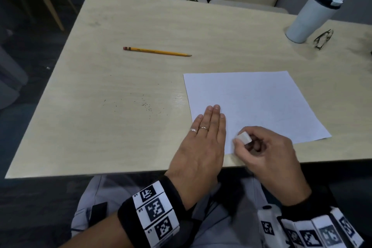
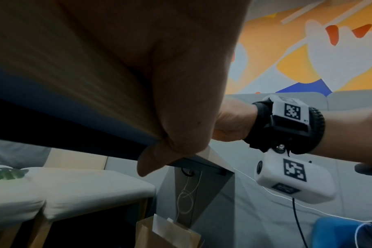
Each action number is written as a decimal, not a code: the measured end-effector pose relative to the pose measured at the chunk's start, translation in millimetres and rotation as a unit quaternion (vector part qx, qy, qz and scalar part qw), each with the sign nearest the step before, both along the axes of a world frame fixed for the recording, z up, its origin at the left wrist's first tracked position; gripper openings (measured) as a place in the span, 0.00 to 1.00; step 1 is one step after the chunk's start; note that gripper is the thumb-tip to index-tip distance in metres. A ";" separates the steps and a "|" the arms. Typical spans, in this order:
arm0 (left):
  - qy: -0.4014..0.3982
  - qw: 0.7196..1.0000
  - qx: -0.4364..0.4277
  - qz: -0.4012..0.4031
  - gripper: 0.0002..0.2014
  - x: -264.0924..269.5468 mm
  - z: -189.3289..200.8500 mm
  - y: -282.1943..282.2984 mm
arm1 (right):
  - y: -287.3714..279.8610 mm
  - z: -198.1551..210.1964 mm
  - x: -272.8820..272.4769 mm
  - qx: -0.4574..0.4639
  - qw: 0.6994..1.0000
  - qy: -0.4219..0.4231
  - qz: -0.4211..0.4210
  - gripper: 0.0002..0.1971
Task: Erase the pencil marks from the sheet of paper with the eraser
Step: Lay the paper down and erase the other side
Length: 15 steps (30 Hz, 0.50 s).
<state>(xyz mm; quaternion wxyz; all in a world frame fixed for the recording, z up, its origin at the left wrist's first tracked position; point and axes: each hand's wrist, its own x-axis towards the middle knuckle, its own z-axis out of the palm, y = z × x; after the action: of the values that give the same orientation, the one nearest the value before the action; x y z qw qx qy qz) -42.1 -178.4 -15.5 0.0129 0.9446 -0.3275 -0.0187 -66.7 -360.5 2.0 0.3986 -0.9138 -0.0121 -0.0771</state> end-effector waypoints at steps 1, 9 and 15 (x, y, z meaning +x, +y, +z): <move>-0.001 1.000 0.001 -0.001 0.37 -0.3 -1.8 -0.2 | -9.8 1.7 0.9 0.001 1.000 0.003 -0.015 0.08; 0.042 0.998 0.034 0.010 0.38 2.3 5.6 -2.4 | 7.3 0.1 4.5 0.009 1.000 -0.014 -0.003 0.09; 0.098 0.995 -0.036 0.011 0.52 13.7 12.2 7.4 | -9.1 0.3 10.6 0.027 0.998 0.008 -0.053 0.08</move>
<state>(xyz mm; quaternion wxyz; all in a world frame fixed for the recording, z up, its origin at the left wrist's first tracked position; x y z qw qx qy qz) -28.4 -171.0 -3.3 0.0790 0.9406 -0.3152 -0.0989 -56.2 -369.6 2.3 0.4183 -0.9028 0.0413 -0.0914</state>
